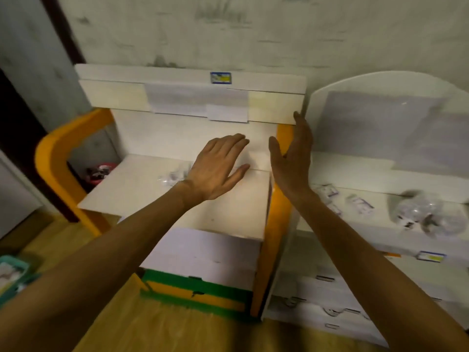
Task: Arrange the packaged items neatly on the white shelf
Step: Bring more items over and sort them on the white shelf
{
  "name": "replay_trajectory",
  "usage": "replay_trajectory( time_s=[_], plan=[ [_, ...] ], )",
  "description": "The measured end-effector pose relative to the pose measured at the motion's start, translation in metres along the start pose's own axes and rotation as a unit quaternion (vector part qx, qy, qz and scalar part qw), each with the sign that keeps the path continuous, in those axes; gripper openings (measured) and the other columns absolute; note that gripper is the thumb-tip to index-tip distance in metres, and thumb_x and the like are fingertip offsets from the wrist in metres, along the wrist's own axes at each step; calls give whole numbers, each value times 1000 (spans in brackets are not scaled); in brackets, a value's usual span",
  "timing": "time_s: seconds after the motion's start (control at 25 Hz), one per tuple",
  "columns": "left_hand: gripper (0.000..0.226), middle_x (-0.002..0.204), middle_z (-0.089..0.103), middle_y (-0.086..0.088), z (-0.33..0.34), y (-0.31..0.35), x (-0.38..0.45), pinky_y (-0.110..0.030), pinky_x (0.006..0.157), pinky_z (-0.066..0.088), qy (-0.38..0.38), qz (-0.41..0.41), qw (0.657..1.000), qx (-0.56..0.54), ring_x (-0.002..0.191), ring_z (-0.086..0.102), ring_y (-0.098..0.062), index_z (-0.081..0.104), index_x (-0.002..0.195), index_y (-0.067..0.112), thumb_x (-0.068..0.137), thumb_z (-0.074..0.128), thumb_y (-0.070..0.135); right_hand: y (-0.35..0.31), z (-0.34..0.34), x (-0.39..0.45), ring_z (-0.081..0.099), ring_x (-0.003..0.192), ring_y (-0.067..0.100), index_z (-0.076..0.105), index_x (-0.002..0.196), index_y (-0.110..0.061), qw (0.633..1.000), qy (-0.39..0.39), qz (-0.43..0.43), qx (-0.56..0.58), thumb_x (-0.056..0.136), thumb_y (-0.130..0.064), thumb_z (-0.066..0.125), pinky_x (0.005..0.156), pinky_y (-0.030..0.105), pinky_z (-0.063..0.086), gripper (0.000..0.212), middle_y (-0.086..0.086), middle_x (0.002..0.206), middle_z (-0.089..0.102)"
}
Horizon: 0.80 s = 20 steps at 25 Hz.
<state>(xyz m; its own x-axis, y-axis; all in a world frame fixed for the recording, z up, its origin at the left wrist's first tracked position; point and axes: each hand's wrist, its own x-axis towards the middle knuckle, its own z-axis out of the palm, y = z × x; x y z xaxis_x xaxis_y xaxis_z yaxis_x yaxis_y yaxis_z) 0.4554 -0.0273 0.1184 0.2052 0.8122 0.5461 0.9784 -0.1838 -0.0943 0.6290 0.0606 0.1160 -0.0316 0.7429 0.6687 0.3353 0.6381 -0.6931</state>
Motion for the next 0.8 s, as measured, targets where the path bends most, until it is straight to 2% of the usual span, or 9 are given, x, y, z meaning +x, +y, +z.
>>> replay_trajectory(
  time_s=[0.08, 0.24, 0.36, 0.44, 0.6, 0.8],
  plan=[
    [59, 152, 43, -9, -3, -43, -40, -40, 112, 33, -47, -40, 998, 22, 136, 43, -27, 41, 147, 12, 103, 33, 51, -18, 30, -12, 31, 145, 20, 28, 154, -20, 999, -37, -1, -11, 96, -35, 55, 119, 47, 31, 66, 3, 157, 33],
    [70, 161, 29, -7, 9, -108, -98, -42, 119, 24, -123, -141, 981, 54, 145, 32, -28, 28, 155, 18, 101, 19, 62, -30, 88, -37, 21, 151, 24, 25, 156, -16, 982, -153, -3, -108, 102, -38, 51, 122, 45, 23, 64, 6, 163, 27],
    [73, 165, 20, -7, 23, -142, -124, -44, 120, 21, -164, -219, 960, 52, 148, 26, -29, 20, 158, 21, 100, 16, 65, -12, 134, -57, 11, 154, 25, 20, 158, -14, 945, -287, 7, -154, 103, -44, 47, 124, 41, 14, 68, 6, 165, 20],
    [75, 166, 14, -7, 37, -161, -136, -44, 121, 20, -188, -255, 947, 43, 149, 23, -30, 15, 159, 22, 99, 15, 67, 7, 164, -70, 12, 153, 26, 21, 158, -14, 917, -357, 18, -178, 101, -46, 48, 122, 41, 15, 70, 7, 165, 21],
    [80, 166, 6, -10, 66, -195, -143, -44, 120, 20, -239, -258, 935, 53, 149, 21, -30, 10, 159, 18, 97, 26, 66, 39, 223, -79, 18, 151, 28, 23, 156, -14, 877, -434, 32, -205, 97, -40, 56, 121, 44, 21, 73, 7, 162, 25],
    [96, 167, -2, -11, 108, -253, -113, -44, 117, 24, -316, -218, 923, 21, 149, 21, -30, 7, 159, 17, 89, 50, 67, 72, 295, -37, 23, 148, 27, 34, 150, -15, 849, -458, -68, -255, 92, -25, 63, 119, 43, 24, 66, 6, 156, 33]
  ],
)
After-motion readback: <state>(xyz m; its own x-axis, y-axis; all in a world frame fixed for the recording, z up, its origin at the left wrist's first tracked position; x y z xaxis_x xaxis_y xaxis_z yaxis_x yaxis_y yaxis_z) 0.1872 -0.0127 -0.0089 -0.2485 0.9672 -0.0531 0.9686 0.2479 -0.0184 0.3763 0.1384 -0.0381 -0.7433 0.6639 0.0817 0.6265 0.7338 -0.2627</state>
